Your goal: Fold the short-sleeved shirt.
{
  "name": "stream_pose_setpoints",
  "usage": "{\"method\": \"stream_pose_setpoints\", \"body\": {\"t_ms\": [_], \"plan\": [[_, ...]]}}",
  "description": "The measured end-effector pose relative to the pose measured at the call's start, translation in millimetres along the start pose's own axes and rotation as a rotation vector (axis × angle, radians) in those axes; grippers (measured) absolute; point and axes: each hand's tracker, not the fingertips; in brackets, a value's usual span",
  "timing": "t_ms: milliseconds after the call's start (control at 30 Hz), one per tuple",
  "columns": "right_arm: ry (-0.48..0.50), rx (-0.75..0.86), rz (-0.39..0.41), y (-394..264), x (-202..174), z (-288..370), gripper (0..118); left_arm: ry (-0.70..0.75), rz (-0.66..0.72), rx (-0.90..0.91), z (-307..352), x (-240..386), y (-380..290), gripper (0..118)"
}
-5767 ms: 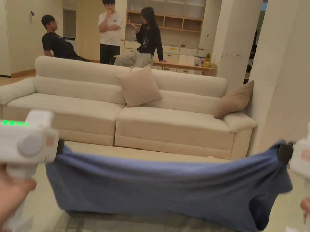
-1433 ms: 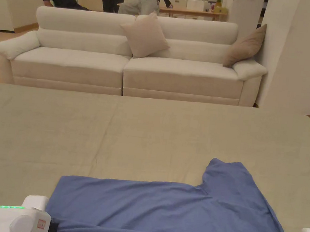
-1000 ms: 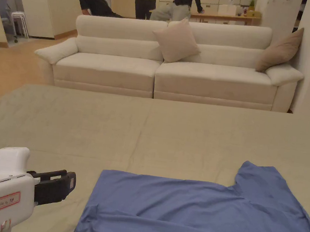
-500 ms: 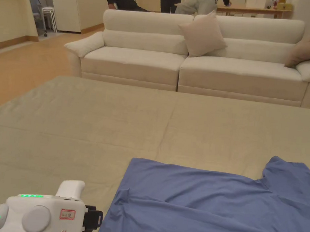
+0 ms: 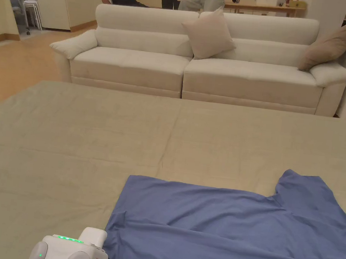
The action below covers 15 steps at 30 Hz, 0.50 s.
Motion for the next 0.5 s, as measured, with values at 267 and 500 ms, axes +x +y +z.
{"method": "stream_pose_setpoints", "body": {"t_ms": [267, 500], "plan": [[0.047, -0.134, -0.068, -35.6, 8.8, -37.6, 0, -0.108, 0.129, 0.013, -0.7, -18.7, 6.7, 6], [-0.003, -0.363, -0.040, -78.6, 45.6, -108.8, 82, -0.148, 0.150, 0.080, 29.2, -19.9, 6.2, 6]]}}
